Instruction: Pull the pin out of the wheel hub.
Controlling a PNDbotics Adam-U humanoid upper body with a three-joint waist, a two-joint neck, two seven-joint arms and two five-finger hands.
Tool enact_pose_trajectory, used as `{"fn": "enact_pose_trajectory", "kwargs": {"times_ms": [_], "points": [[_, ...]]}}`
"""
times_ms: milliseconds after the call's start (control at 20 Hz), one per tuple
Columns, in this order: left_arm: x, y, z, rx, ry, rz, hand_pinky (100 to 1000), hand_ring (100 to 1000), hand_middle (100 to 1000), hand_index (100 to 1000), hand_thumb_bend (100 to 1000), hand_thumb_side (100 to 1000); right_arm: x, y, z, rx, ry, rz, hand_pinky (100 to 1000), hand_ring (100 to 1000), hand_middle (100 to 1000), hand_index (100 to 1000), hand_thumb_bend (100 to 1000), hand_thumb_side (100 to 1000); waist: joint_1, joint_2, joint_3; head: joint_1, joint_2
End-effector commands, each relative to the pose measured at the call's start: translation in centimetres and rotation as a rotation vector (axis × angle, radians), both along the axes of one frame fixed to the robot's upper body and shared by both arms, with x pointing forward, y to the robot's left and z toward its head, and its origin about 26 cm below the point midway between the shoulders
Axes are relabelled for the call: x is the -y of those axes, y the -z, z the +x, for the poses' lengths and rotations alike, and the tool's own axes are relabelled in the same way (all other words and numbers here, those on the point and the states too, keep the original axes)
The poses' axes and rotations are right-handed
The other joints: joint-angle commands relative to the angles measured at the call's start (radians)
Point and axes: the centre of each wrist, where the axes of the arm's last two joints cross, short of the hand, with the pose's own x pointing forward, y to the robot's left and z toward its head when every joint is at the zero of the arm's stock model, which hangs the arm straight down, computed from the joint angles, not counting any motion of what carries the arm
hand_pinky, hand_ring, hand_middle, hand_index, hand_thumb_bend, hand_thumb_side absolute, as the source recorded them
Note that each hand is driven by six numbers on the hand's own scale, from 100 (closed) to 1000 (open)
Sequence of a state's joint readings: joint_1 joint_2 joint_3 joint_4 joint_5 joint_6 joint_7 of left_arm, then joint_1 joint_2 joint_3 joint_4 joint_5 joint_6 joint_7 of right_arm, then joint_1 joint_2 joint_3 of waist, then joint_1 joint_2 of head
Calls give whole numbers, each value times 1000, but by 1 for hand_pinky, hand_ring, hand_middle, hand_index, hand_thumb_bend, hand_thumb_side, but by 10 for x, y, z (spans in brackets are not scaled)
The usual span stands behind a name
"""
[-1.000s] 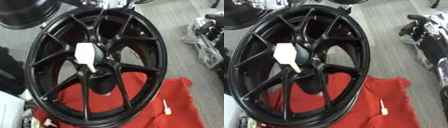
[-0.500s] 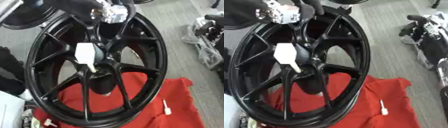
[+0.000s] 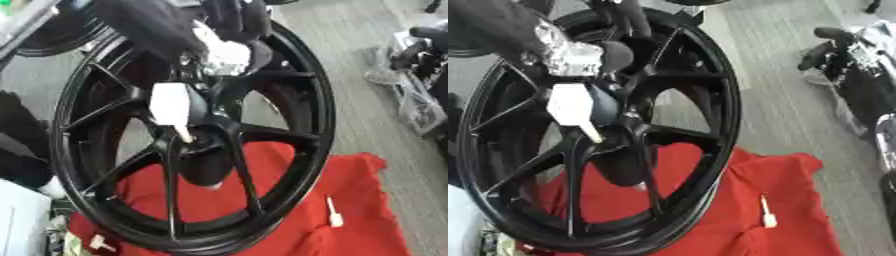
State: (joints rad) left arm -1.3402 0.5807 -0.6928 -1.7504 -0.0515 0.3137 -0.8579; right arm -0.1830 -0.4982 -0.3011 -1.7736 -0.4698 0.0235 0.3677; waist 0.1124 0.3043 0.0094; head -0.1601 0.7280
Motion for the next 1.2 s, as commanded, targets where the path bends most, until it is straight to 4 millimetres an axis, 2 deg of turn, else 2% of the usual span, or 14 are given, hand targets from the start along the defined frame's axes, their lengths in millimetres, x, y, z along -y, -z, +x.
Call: {"fn": "enact_pose_trajectory", "kwargs": {"times_ms": [50,100,150,250,300,600,1000,1200], "points": [[-9,-7,1,19,-29,26,928,871,811,866,410,537,3,-13,-3,21,3,-45,926,622,566,810,100,624,-6,-30,4,-4,3],[-13,-5,3,25,-37,44,934,874,809,869,419,477,4,-12,-3,19,3,-47,926,622,566,810,100,624,-5,-30,4,-5,5],[-16,-3,5,36,-42,56,941,876,807,875,424,335,3,-12,-3,18,3,-48,927,622,566,810,100,625,-4,-29,4,-5,5],[-21,1,9,57,-52,69,943,876,806,877,427,208,3,-12,-3,17,2,-51,927,622,566,810,100,626,-4,-29,4,-5,6],[-23,2,12,65,-59,73,945,877,805,878,434,115,3,-12,-3,16,2,-52,927,622,566,810,100,627,-3,-29,4,-4,7],[-34,8,26,75,-109,79,944,874,800,879,476,100,3,-12,-2,11,6,-54,928,622,567,810,100,629,-2,-28,3,-3,10],[-51,17,39,61,-186,78,941,874,800,879,475,100,4,-12,-2,8,10,-54,929,622,567,809,100,631,-2,-27,3,-3,11],[-56,23,46,41,-216,86,943,876,803,883,466,164,4,-12,-2,4,15,-55,929,622,566,809,100,634,-3,-26,2,1,11]]}}
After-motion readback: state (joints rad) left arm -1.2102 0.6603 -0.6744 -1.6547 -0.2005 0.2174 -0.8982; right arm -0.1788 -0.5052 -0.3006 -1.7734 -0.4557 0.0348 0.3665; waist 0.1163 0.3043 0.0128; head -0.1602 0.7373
